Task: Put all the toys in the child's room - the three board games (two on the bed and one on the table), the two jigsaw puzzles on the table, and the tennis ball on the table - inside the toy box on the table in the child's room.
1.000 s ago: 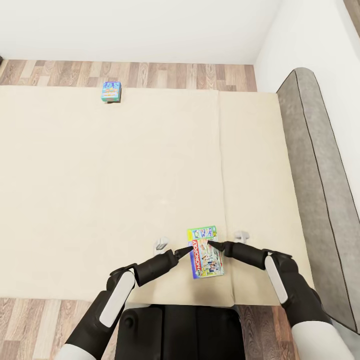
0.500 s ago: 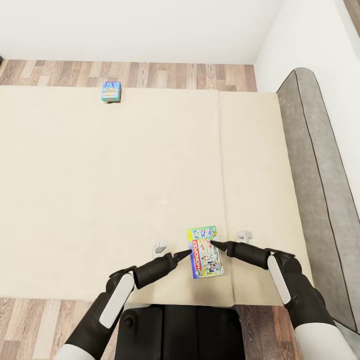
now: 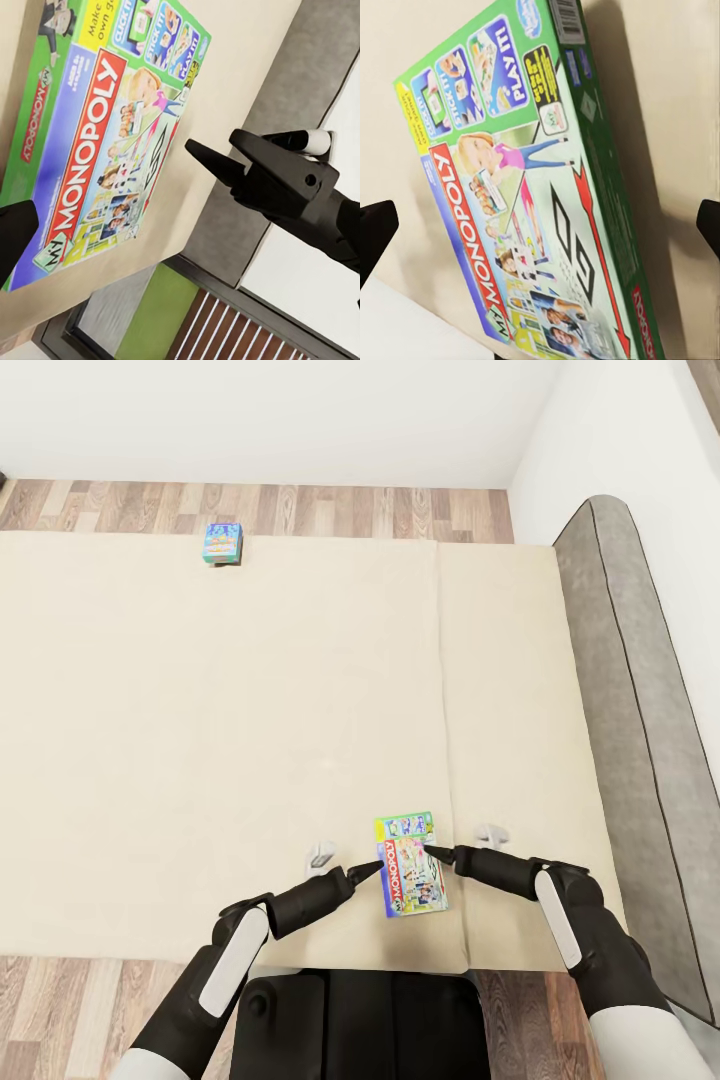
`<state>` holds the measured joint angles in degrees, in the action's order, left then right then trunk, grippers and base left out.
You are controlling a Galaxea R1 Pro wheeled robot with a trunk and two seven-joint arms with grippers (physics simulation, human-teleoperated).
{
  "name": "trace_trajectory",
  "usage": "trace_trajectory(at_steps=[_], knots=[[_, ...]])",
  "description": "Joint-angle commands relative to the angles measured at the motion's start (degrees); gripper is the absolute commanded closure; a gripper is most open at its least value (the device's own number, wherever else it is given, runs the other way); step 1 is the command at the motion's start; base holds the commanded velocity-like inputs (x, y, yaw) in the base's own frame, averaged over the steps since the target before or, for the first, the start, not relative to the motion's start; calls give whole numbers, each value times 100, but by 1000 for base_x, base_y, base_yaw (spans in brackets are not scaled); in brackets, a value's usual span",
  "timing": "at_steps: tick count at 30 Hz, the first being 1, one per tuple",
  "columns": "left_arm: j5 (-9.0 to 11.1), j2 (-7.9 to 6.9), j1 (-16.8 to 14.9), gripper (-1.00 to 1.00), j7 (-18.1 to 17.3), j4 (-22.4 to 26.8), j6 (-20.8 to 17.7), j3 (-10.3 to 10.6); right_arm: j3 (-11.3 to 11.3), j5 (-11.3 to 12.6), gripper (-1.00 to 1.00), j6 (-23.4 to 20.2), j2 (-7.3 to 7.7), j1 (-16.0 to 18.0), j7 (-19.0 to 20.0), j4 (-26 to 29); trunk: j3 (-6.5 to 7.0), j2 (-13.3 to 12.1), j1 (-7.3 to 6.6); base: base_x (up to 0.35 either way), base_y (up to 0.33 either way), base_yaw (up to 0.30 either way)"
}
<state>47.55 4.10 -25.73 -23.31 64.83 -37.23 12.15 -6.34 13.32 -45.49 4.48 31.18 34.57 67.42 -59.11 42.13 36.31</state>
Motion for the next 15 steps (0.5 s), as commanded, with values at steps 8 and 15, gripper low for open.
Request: trace_trajectory(at_steps=[8,15], knots=[[30,2,-1,-100,2,1,-38,-6,-8,9,-100,-35,-1,2,14,3,-3,4,1,0,0,0],[30,2,-1,-100,2,1,-38,-6,-8,9,-100,-35,-1,2,14,3,-3,4,1,0,0,0]])
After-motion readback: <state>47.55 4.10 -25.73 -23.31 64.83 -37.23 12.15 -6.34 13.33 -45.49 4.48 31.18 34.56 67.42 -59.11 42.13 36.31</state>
